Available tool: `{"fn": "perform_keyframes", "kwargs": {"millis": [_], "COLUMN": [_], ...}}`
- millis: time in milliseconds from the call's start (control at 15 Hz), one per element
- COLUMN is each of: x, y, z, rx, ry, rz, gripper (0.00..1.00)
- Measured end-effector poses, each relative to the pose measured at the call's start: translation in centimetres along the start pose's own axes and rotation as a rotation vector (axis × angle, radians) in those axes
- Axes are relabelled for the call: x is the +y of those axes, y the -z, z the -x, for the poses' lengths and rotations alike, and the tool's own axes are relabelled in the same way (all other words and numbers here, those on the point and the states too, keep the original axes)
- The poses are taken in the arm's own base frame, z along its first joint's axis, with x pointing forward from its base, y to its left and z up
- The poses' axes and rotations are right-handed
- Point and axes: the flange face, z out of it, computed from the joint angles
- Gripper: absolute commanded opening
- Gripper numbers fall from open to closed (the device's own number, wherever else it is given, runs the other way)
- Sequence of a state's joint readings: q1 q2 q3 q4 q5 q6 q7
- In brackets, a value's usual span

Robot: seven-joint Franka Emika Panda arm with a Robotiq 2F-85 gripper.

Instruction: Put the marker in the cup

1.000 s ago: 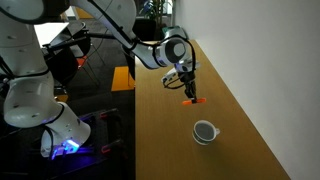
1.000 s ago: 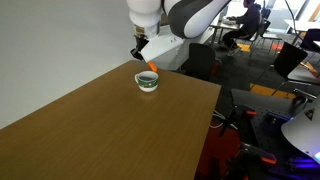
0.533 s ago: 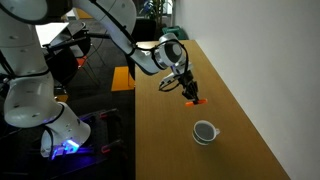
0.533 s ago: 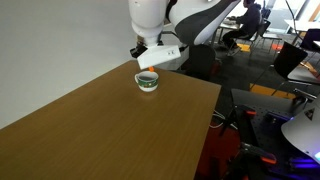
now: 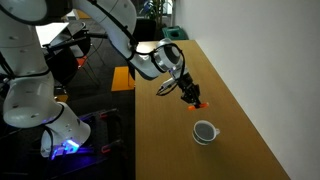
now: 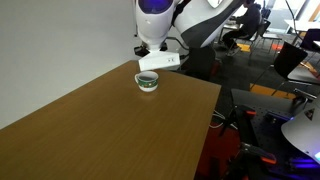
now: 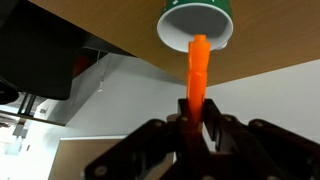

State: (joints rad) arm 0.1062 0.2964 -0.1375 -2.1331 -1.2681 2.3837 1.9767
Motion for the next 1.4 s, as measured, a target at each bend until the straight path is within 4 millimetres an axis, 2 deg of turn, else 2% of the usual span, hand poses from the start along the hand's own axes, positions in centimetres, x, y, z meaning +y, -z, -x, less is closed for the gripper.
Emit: {"fn": "perform_keyframes", "kwargs": {"millis": [533,867,1200,1400], "x": [1.5,0.6,-1.4,-1.5], "y": [-3.4,-6.1,-9.2,-10.9], "z": [-1.2,-1.7,-0.1,1.4], "rx": [0.076,0.124,0.148,0.13], "ry": [-0.058,-0.074,-0.069,-0.056], "rz": [0.013,-0.001,-0.015,0.001], "gripper": [0.05,0.05,0.05,0.05]}}
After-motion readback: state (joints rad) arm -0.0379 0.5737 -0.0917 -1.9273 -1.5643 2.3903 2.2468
